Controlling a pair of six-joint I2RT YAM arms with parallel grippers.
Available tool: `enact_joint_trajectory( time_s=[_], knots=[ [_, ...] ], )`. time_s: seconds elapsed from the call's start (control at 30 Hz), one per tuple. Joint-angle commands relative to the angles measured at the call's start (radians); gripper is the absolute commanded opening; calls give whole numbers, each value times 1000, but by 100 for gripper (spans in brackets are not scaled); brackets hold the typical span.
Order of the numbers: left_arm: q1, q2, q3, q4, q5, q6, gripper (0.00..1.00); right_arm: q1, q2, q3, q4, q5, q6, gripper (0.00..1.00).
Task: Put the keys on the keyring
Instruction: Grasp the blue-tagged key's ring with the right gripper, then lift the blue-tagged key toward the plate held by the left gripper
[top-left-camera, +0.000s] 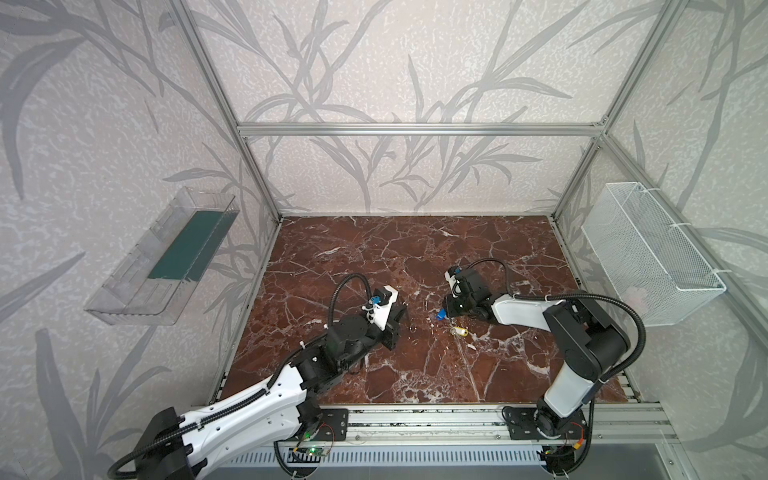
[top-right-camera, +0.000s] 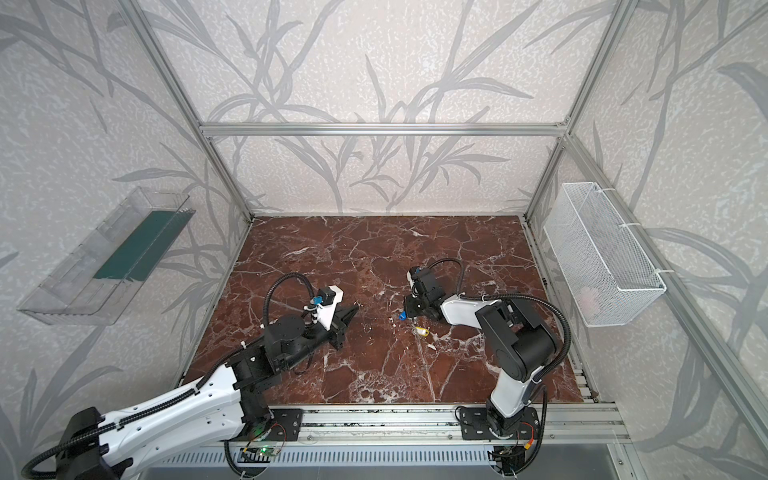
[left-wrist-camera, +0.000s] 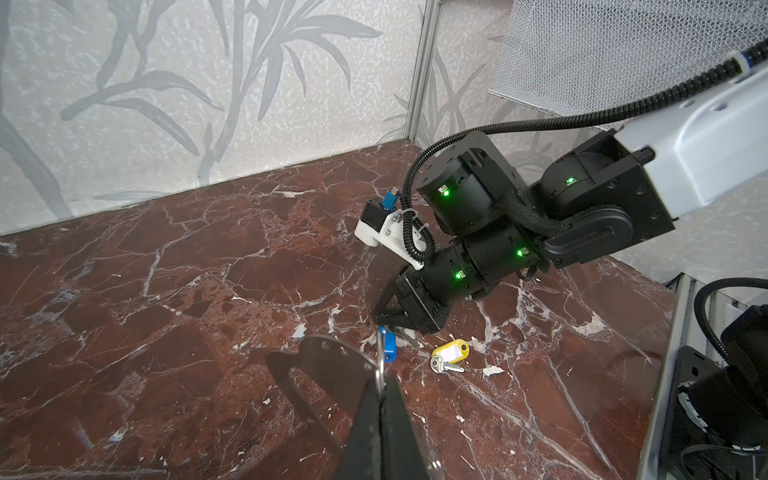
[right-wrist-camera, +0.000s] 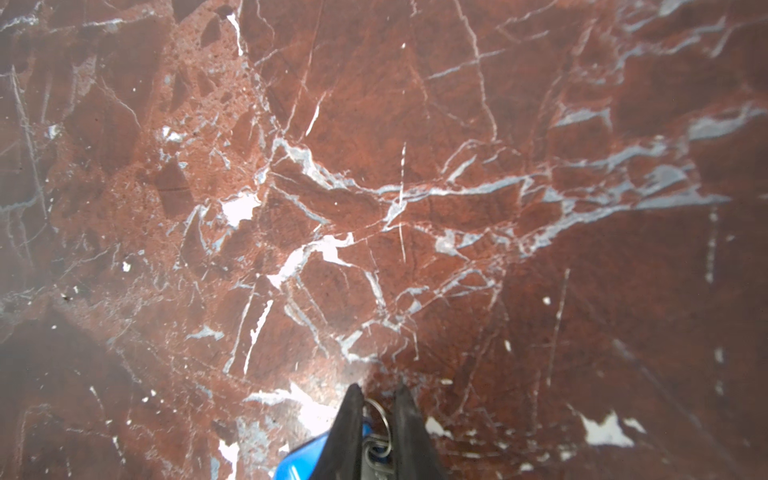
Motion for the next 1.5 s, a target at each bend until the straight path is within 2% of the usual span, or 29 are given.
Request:
enact_joint_trajectory(
  time_s=[0.0, 0.37, 0.73, 1.0, 1.2, 1.47],
  knots=[
    [3, -13, -9, 17, -6, -20, 0, -4, 1, -15, -1, -18, 6, 15],
    [3, -3, -9, 23, -2, -17, 0, -3, -29, -18, -19, -18, -2, 0],
    [3, 52, 25, 31, 38, -1, 0, -4, -385, -56, -66, -117, -132, 0],
    [3, 116, 70, 35, 81, 23, 0, -4, -654, -81, -88, -297, -191, 0],
    [2, 163, 99, 53, 105, 30, 0, 6, -727, -80, -87, -414, -201, 0],
    [0, 192, 119, 65, 99, 24, 0, 73, -719, -67, -112, -421, -246, 0]
  ],
)
